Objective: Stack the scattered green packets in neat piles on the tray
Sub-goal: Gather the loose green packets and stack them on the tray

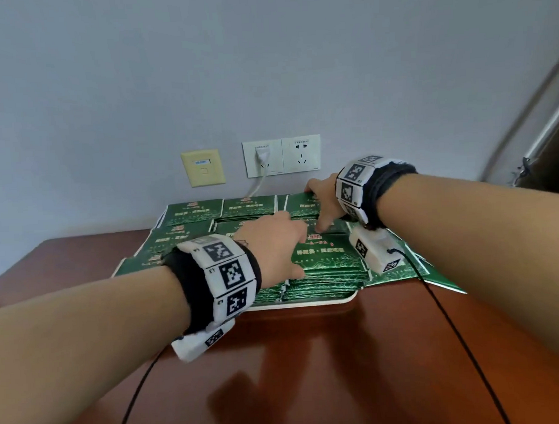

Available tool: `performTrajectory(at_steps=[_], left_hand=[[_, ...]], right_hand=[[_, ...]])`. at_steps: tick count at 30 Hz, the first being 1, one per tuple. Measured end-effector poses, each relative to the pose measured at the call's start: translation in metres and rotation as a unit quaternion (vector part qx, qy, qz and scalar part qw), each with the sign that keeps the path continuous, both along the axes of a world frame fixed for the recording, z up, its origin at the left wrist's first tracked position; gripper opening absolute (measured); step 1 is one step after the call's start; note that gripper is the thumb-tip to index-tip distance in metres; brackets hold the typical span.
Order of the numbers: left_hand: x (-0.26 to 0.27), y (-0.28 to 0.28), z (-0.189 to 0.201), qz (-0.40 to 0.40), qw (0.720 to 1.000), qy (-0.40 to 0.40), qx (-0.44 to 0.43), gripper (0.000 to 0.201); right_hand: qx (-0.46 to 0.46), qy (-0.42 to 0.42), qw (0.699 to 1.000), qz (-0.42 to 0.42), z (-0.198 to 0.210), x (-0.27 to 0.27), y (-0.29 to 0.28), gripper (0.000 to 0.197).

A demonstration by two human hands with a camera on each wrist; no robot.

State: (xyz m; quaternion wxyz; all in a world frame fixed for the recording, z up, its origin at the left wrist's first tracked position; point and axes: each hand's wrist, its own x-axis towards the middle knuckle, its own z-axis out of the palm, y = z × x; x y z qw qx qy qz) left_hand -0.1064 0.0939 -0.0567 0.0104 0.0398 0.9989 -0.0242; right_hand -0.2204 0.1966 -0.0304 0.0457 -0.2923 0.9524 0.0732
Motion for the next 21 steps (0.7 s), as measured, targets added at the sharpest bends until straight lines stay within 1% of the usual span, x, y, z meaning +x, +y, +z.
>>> performTrajectory(at_steps=[3, 7, 11, 15, 19, 21], left_hand=[[-0.001, 0.003, -0.001, -0.009, 1.000, -0.004, -0.015, 0.055], [-0.003, 0.007, -0.005, -0.021, 0.999, -0.006, -0.029, 0.053], [-0.007, 0.010, -0.008, -0.031, 0.999, -0.008, -0.030, 0.054], [-0.008, 0.014, -0.009, -0.033, 0.999, -0.008, -0.036, 0.053], [-0.010, 0.015, -0.009, -0.032, 0.999, -0.009, -0.043, 0.053], [-0.010, 0.016, -0.008, -0.029, 0.998, -0.008, -0.046, 0.054]], right_hand=[[-0.011, -0.018, 1.000, 0.019, -0.002, -0.003, -0.005, 0.075], [-0.017, -0.060, 0.998, 0.028, 0.003, -0.002, -0.004, 0.085], [-0.003, -0.054, 0.998, 0.042, 0.005, -0.001, 0.002, 0.074], [0.012, -0.045, 0.998, 0.053, -0.003, 0.003, 0.009, 0.061], [0.031, -0.069, 0.996, 0.044, -0.009, 0.004, 0.014, 0.060], [0.033, -0.052, 0.997, 0.049, -0.008, 0.007, 0.020, 0.057]])
